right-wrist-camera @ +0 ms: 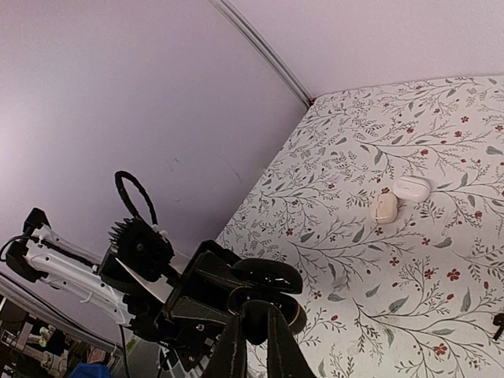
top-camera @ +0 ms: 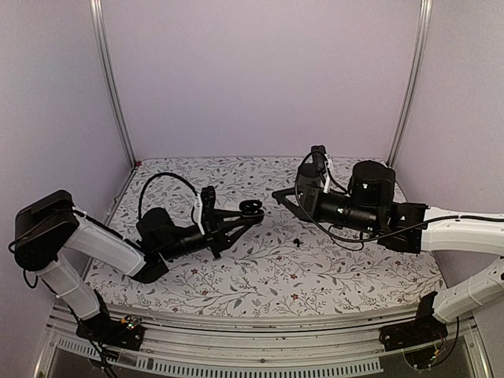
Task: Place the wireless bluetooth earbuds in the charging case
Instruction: Insert the left earbud into the left side groove of the charging case.
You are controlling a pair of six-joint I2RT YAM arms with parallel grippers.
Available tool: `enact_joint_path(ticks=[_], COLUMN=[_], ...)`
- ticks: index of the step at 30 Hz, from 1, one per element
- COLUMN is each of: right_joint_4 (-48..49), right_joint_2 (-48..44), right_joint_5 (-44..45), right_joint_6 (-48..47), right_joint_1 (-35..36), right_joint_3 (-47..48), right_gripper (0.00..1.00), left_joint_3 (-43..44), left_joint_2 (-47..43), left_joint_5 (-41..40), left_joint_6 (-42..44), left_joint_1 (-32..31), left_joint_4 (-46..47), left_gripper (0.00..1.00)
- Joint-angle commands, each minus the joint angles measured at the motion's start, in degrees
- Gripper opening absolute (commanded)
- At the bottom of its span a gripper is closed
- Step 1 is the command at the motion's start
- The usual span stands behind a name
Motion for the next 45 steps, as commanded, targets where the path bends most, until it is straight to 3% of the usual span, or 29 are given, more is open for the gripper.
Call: enact_joint_path(ticks=[1,28,45], right_joint_4=[8.01,14.12,21.25], right_joint_2=[1.69,7.87,8.96], right_joint_5=[-0.25,1.06,2.34], right_joint_6=[0.46,-1.39,-2.71], right_joint_1=[2.31,6.44,7.78], right_joint_3=[0.18,2.94,-1.20], right_gripper=[0.10,0.10,0.10], left_joint_3=[1.47,5.51,5.20], left_joint_2=[0.54,1.54,-0.02], left_joint_5=[2.05,4.50,2.99], left_joint_6=[-1.19,-1.38,-2.94], left_joint_1=[0.11,-2.82,-3.27], left_joint_4=[2.98,1.13,2.17], left_gripper=[0.00,0.00,0.00])
